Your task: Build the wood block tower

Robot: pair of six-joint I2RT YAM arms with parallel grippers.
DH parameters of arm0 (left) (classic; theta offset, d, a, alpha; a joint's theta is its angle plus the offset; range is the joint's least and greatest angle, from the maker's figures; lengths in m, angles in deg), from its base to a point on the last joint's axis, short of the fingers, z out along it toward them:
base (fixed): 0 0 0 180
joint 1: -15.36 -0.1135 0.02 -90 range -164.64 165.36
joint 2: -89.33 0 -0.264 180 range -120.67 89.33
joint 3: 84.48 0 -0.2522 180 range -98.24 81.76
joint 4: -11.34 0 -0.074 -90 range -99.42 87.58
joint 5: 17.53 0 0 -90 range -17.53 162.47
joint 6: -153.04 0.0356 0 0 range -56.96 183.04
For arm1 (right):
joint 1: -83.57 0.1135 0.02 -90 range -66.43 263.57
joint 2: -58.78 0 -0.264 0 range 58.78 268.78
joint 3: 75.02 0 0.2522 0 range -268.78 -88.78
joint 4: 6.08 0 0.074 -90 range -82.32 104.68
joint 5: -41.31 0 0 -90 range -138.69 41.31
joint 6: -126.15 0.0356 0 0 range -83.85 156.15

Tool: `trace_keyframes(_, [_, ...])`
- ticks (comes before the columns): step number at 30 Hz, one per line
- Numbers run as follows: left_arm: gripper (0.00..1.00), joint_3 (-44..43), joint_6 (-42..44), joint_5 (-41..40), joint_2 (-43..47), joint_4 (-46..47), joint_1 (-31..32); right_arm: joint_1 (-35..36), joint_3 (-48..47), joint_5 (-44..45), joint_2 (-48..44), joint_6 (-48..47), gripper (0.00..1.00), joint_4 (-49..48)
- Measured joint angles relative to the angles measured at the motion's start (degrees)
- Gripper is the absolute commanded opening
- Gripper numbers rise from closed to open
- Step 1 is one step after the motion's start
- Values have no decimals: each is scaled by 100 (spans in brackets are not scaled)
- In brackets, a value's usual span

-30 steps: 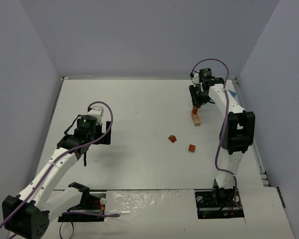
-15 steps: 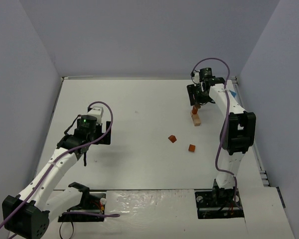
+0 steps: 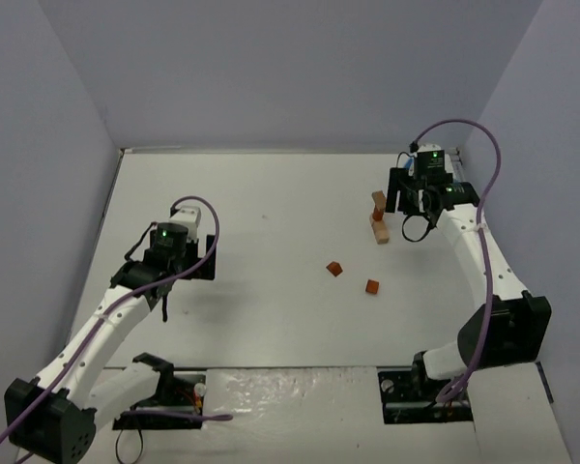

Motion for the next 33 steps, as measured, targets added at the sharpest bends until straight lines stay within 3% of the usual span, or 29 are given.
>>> trace_keyframes(6, [97, -17, -4, 86, -1, -1, 0, 537, 2027, 277, -1364, 1044, 58, -138])
trace_keyframes(12, [97, -24, -18, 120, -3, 0, 1, 1888, 3555, 418, -1551, 2316, 52, -472])
trace_keyframes(20, [97, -26, -26, 134, -4, -2, 39, 2466, 3819, 834, -996, 3185, 46, -1050])
trace_keyframes(33, [97, -26, -26, 132, 14, -4, 39, 2542, 3859, 1571, -653, 3597, 46, -1312])
